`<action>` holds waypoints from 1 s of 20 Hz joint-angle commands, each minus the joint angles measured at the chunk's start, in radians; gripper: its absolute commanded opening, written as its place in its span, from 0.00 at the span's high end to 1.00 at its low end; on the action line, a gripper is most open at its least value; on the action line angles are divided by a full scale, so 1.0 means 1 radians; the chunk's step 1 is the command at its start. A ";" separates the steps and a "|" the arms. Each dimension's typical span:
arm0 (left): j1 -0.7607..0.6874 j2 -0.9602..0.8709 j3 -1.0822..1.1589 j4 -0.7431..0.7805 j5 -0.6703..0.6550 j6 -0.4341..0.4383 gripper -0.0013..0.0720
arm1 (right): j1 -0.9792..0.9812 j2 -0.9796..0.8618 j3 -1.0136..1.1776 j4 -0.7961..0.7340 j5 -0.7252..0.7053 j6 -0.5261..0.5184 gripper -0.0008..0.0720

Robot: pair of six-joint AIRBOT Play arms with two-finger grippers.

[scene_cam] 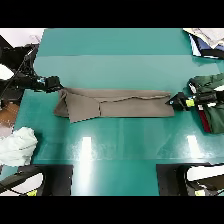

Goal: Fold the shirts.

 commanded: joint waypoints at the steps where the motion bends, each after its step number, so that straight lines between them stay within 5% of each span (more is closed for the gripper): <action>1: -0.046 -0.017 0.001 -0.002 -0.048 0.002 0.95 | 0.050 -0.011 -0.003 0.008 -0.066 -0.039 0.75; 3: -0.125 -0.049 0.002 -0.010 -0.037 0.001 0.95 | 0.051 0.021 -0.003 0.010 -0.069 -0.067 0.96; 8: -0.336 -0.204 0.079 -0.042 0.066 0.001 0.95 | 0.053 0.175 0.032 0.104 0.035 -0.066 0.96; 13: -0.504 -0.473 0.361 -0.072 0.071 0.000 0.95 | 0.181 0.251 0.266 0.138 0.142 0.053 0.96; 20: -0.556 -0.698 0.531 -0.066 0.093 -0.030 0.95 | 0.436 0.250 0.542 0.128 0.134 0.121 0.97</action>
